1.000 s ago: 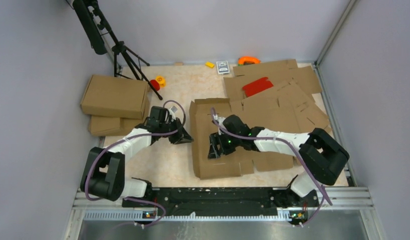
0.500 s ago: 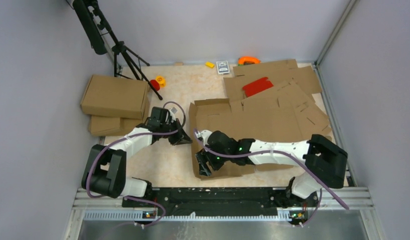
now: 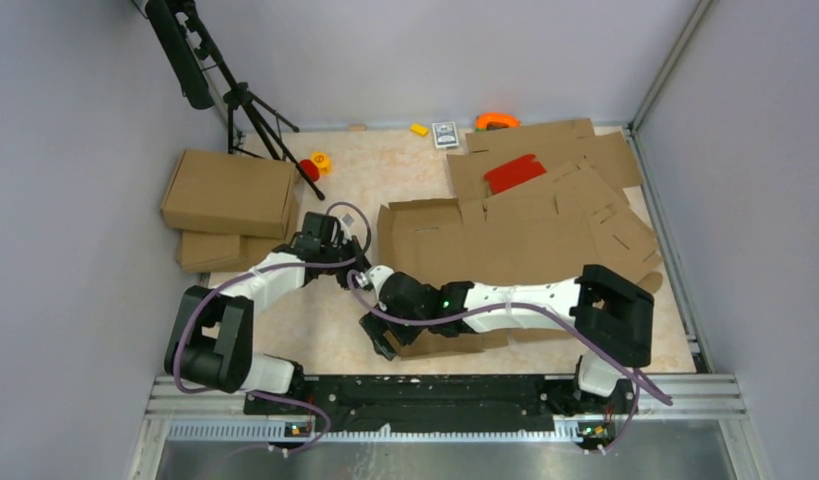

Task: Fold the paper box

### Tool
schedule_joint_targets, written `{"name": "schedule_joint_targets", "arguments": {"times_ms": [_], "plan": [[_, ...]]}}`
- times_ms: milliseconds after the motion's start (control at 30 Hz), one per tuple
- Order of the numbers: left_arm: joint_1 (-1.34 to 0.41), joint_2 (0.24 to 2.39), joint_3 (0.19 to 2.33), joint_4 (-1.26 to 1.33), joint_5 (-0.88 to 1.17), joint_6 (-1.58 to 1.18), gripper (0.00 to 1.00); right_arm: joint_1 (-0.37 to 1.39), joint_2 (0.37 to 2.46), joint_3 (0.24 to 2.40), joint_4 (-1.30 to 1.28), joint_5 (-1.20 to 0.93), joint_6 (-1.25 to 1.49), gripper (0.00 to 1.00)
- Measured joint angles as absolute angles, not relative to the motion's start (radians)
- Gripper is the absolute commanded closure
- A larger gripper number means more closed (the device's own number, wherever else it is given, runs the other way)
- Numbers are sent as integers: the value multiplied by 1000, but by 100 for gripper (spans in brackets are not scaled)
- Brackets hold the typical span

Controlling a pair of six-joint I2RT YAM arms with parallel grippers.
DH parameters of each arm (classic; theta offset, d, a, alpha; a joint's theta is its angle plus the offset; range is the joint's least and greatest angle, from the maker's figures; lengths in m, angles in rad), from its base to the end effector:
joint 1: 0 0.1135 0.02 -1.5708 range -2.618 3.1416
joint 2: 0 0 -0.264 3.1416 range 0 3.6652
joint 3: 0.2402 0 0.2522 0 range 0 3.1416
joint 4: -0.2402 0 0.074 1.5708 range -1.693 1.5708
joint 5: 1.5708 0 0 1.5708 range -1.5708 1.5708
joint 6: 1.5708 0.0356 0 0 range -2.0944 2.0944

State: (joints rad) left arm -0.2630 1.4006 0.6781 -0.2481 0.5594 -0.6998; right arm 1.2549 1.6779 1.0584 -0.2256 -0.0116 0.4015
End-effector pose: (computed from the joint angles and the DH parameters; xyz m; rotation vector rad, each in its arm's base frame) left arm 0.2438 -0.0852 0.1707 -0.3466 2.6562 -1.0616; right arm 0.1100 0.3378 0.2006 -1.0663 2.3317 0.7272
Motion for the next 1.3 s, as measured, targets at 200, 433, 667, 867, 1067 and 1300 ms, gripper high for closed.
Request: {"name": "schedule_joint_targets", "arguments": {"times_ms": [200,433,667,867,1067,1300], "plan": [[-263,1403,705,-271,560,-685,99,1276,1728,1094,-301,73,374,35],[-263,1417,719,-282,555,-670,99,1276,1726,1093,-349,163,367,54],[-263,1447,719,-286,550,-655,98,1274,1689,1078,-335,239,368,66],[-272,1450,725,-293,550,-651,90,1267,1686,1052,-313,237,358,85],[-288,1450,749,-299,554,-645,69,1267,1671,1006,-253,213,320,100],[-290,1467,786,-307,552,-630,51,1248,1575,866,-138,169,289,100]]}}
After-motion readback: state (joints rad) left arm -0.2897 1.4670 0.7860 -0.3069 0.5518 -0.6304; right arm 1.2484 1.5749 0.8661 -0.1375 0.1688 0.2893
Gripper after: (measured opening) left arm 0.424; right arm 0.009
